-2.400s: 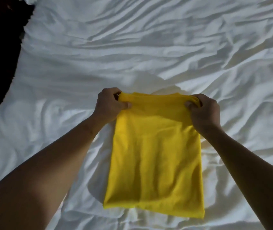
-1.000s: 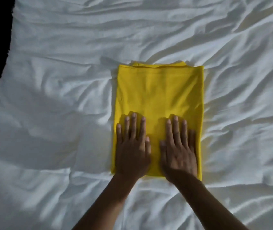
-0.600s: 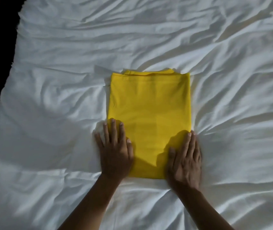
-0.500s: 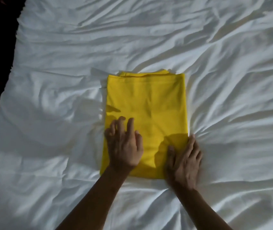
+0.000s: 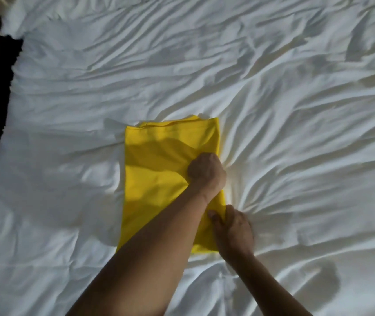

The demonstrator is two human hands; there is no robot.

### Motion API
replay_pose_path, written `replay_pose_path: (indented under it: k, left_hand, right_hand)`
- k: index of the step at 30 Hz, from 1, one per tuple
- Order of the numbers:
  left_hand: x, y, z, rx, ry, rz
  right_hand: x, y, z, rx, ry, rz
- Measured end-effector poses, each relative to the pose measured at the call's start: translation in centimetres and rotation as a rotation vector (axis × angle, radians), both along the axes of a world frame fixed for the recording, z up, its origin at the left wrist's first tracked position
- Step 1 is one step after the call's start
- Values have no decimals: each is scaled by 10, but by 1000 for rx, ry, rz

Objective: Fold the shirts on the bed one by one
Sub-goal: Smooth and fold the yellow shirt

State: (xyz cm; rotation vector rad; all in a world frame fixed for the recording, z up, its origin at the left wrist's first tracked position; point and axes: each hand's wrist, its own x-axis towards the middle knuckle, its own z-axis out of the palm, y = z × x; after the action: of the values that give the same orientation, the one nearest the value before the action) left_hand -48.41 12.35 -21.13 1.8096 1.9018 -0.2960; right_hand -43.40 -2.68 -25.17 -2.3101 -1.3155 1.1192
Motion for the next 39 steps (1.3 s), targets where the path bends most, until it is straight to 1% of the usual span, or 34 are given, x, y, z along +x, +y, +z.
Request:
replay_pose_path:
  k: [2, 4, 8, 12, 17, 20, 24, 30, 32, 34, 37, 39]
  left_hand:
    - [-16, 4, 1, -4, -84, 45]
    - [-34, 6, 8, -8, -195, 97]
    - [-77, 7, 23, 7, -404, 214]
    - [-140, 13, 48, 49, -543, 298]
    - [-242, 23, 70, 22, -683, 414]
    - [-318, 21, 77, -20, -710, 487]
    - [-420, 14, 65, -21, -676, 576]
    - [-535, 3, 39, -76, -676, 721]
    - [-555, -2, 28, -94, -694, 734]
    - [-564, -9, 18, -87, -718, 767]
    - [-568, -27, 5, -109, -802, 874]
    - [-568, -46, 0, -121, -802, 885]
  right_hand:
    - [-3, 1, 10, -21, -6, 25]
    - [-12, 1, 25, -31, 41, 3]
    - [-52, -2, 56, 87, 94, -11]
    - [-115, 0, 92, 242, 113, -6]
    - [-208, 7, 116, 313, 75, 46]
    - [-276, 6, 121, 324, 87, 78]
    - [-374, 3, 112, 323, 77, 174]
    - [-484, -4, 81, 217, 91, 291]
    - [-498, -8, 71, 197, 95, 324]
    - [-497, -10, 64, 240, 80, 284]
    - [-470, -8, 50, 425, -24, 95]
    - [-438, -2, 42, 456, -180, -47]
